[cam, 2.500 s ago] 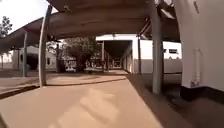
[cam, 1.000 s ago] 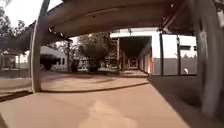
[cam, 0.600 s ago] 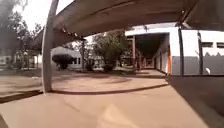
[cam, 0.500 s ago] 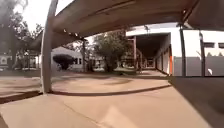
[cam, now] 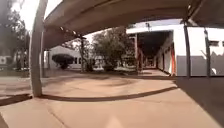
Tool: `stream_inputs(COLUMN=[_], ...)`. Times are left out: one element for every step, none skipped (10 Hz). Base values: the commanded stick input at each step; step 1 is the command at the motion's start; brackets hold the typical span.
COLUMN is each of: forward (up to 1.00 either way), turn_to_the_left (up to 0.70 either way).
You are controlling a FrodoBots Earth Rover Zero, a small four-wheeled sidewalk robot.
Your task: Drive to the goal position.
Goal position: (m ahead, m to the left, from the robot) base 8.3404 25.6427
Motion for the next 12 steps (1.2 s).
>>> stream_inputs(forward=[0.70, 0.70, 0.70, 0.70, 0.70, 0.70, 0.70, 0.70, 0.70, 0.70, 0.70, 0.70], turn_to_the_left=[0.00, 0.00, 0.00, 0.00, 0.13, 0.35, 0.35, 0.35, 0.35, 0.10, 0.00, 0.00])
